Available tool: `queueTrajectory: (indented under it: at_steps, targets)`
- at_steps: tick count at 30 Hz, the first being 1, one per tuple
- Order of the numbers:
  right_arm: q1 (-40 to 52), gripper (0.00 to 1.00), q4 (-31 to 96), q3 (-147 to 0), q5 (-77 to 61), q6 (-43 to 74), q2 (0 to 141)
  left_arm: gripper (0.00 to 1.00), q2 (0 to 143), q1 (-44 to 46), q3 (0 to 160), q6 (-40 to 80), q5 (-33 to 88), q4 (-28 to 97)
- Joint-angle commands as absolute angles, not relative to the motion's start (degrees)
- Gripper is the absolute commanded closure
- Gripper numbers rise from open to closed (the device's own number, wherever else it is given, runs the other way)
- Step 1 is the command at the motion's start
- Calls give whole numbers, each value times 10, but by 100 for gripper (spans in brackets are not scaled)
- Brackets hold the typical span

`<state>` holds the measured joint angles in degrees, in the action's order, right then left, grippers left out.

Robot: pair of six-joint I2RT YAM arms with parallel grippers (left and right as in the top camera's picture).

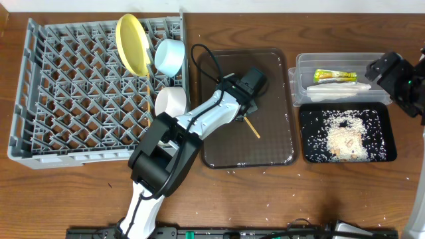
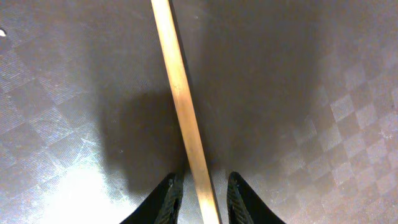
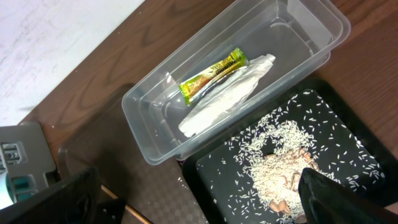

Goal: Sort waste into correct bins and load items into the dishwasher
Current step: 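Grasp remaining chopstick on brown tray with left gripper, then insert second chopstick into dish rack with left gripper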

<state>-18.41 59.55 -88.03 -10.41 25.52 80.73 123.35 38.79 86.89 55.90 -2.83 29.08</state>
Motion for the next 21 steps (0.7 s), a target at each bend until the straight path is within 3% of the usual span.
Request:
queueTrajectory:
  at_steps: [1,2,11,21]
  targets:
    - [-187,1,597,-881,-99,263,806,88,1260,388,868,561,-2,295]
    - [-187,1,597,-881,-99,263,806,92,1260,388,868,559,3,299]
    - [-187,1,597,-881,-99,263,806,92,1249,357,895,528,92,370]
    - [-187,1,597,-881,-99,263,806,92,1091,268,924,270,108,492]
